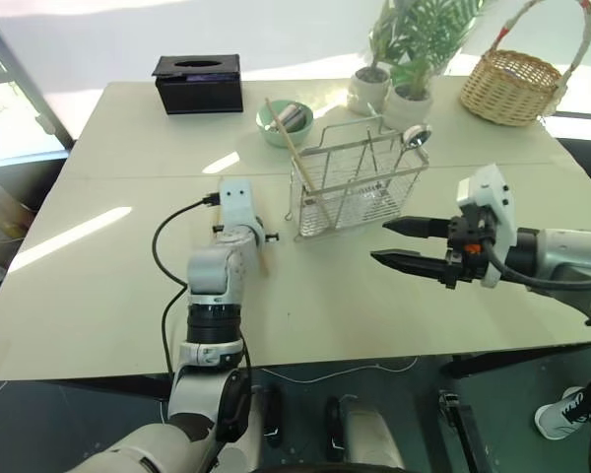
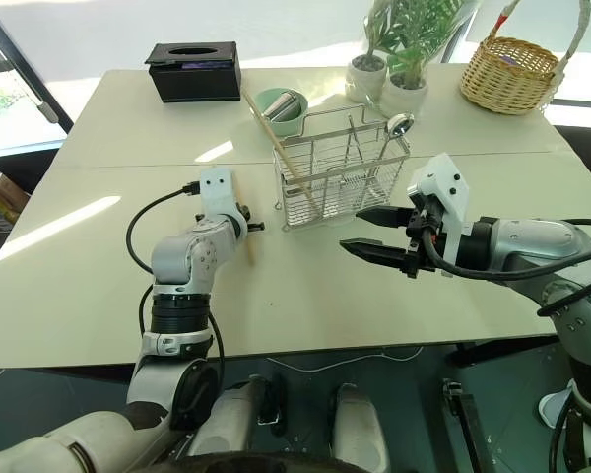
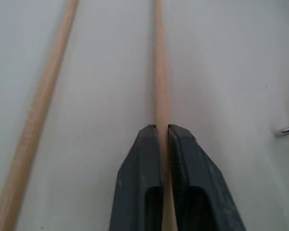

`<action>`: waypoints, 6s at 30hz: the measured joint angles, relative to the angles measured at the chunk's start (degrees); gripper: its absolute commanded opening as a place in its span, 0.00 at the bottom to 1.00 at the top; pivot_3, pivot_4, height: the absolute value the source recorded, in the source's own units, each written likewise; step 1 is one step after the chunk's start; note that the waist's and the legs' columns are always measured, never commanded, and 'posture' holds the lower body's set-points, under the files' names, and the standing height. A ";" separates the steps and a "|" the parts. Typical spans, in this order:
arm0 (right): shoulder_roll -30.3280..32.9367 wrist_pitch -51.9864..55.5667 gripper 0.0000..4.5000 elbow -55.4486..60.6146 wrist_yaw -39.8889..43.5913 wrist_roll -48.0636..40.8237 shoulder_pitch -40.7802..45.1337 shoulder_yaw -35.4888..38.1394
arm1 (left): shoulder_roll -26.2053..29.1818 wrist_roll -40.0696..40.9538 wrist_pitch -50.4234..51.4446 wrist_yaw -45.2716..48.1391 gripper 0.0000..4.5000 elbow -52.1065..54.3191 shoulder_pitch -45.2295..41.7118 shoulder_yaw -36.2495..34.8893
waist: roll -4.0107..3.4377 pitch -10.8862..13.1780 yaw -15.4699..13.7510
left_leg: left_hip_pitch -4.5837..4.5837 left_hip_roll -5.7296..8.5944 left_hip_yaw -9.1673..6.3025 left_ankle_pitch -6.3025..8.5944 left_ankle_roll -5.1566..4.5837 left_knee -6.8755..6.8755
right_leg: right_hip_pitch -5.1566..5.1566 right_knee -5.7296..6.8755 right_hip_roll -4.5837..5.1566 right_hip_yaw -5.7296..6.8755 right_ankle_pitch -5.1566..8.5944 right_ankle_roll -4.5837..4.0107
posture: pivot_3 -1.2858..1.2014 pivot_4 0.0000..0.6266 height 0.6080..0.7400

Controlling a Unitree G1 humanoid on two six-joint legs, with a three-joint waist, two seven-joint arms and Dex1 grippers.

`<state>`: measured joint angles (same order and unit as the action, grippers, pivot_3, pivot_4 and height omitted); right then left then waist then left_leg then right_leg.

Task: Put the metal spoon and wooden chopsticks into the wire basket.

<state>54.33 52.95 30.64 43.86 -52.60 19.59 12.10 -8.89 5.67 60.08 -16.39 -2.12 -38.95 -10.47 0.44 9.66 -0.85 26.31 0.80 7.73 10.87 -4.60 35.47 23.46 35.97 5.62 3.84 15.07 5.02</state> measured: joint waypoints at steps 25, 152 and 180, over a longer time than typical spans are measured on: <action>0.96 4.25 0.66 -3.01 -1.85 -8.98 1.23 7.59 | 19.36 -3.16 -8.82 13.36 0.01 -1.02 1.42 10.73 | 0.00 0.01 0.10 | 0.12 -0.06 0.01 0.01 -0.01 -0.01 | 0.32 0.06 0.03 0.01 -0.03 -0.26 | 0.52 0.24 1.00; -2.80 -0.46 0.66 2.66 -14.83 -20.67 0.41 5.17 | 23.22 3.81 17.31 12.95 0.99 -6.32 -9.02 -0.23 | 0.12 0.07 0.11 | 0.47 -0.10 0.28 -0.05 0.12 0.24 | 0.67 -0.05 0.39 0.39 -0.66 0.21 | 0.52 0.24 1.00; -2.66 -1.74 0.66 2.67 -15.12 -18.94 -1.31 6.65 | 21.14 3.32 -0.53 17.69 0.01 -6.54 -7.85 -5.51 | 0.10 0.05 -0.05 | 0.44 -0.10 0.37 -0.03 0.09 0.21 | 0.89 -0.01 0.50 0.45 -0.63 -0.02 | 0.52 0.24 1.00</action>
<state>51.68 51.21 33.31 28.73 -71.53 18.29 18.74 12.25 8.98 59.54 1.30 -8.66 -46.81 -15.98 0.54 9.71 -0.90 26.75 0.69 8.10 10.84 -4.50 35.68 24.35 35.96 6.13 4.29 14.44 4.99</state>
